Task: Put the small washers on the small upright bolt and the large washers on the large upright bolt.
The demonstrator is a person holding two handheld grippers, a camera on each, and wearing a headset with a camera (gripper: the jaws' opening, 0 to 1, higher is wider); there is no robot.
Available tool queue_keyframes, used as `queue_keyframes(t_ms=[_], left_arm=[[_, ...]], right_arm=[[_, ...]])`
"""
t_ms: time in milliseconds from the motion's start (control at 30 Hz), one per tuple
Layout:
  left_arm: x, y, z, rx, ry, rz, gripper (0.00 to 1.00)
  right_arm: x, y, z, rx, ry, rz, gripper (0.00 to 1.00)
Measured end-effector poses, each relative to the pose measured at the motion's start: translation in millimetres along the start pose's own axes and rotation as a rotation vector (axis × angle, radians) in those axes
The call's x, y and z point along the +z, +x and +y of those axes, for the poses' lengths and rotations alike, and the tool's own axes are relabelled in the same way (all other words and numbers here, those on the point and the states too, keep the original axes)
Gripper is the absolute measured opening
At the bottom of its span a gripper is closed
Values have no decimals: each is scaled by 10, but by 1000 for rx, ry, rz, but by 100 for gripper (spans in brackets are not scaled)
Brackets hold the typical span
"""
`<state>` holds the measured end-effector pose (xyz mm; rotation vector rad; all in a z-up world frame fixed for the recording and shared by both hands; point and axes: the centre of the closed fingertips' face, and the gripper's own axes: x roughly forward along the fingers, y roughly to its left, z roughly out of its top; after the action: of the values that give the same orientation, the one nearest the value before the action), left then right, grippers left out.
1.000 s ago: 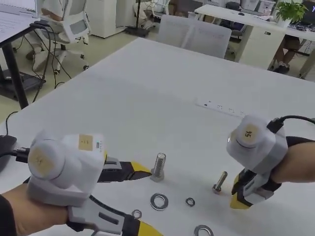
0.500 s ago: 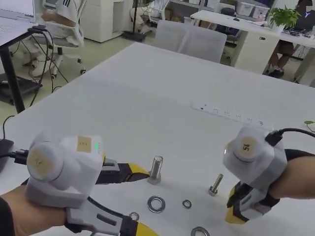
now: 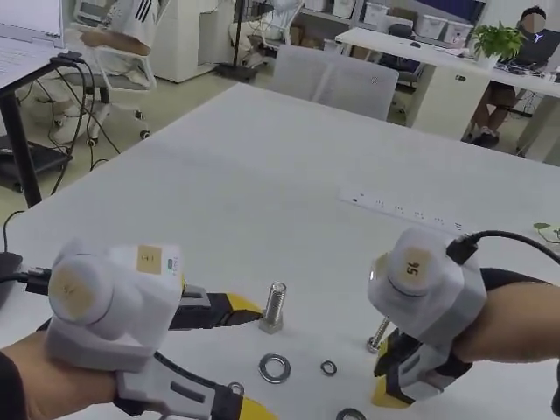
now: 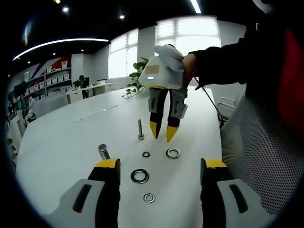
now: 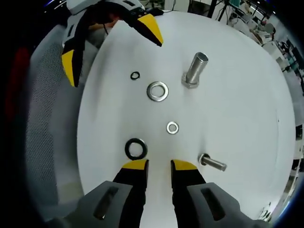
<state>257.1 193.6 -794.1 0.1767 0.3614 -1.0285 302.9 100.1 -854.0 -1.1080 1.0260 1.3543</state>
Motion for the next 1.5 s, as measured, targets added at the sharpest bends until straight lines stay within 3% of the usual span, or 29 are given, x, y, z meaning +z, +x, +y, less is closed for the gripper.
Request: queue_keyframes(t_ms=[400, 700, 1267, 1500], left_arm=[[0, -7, -14, -4, 0, -5, 67], [2, -14, -14, -3, -3, -7, 67], [-7, -17, -34, -6, -5, -8, 66], [-17, -15, -39, -8, -6, -6, 66]], right_arm=[[300, 84, -43, -4, -51, -6, 20], [391, 196, -106, -22, -75, 8, 21], [376, 287, -168, -27, -61, 25, 24], [369, 295, -148, -3, -20, 19, 22]])
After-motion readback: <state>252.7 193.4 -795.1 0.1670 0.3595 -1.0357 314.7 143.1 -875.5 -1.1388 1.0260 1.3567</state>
